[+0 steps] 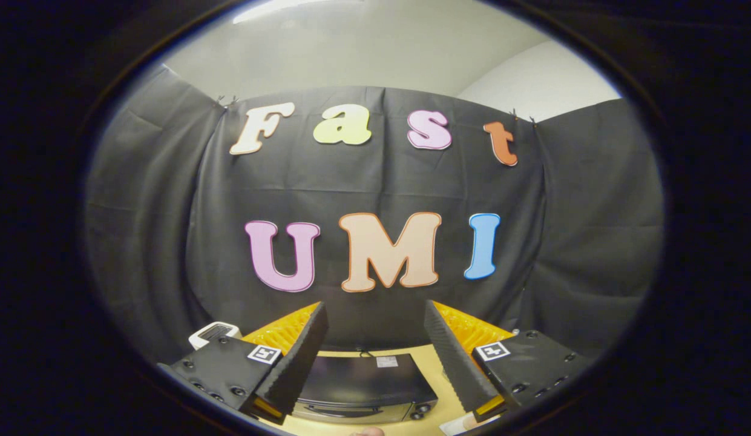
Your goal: Open the toaster oven, put the food inside, and close the toaster oven door.
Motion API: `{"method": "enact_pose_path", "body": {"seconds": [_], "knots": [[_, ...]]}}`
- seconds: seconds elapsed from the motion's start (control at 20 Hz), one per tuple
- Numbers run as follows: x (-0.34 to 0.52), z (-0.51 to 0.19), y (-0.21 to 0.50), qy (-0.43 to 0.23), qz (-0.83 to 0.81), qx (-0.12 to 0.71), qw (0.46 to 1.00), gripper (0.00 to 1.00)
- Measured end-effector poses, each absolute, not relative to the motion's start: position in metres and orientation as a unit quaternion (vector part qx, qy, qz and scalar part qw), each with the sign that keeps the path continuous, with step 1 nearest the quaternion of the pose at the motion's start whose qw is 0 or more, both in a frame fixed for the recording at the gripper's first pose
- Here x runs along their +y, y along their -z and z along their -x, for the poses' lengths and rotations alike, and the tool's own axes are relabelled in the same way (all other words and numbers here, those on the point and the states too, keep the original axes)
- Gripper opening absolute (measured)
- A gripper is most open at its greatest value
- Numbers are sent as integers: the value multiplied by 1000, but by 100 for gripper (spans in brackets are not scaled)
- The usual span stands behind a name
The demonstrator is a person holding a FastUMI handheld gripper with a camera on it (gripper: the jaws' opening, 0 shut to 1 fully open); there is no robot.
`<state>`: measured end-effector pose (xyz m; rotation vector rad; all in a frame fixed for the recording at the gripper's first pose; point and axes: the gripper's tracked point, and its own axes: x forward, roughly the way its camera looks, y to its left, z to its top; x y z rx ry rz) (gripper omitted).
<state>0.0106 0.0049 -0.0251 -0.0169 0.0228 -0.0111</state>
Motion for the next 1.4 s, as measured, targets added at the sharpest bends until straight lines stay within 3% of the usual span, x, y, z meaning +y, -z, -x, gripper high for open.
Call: {"method": "enact_pose_path", "body": {"seconds": [0.75,1.4], "knots": [[39,-34,292,-22,20,224,974,100],[29,-6,331,-19,-1,240,971,100]]}}
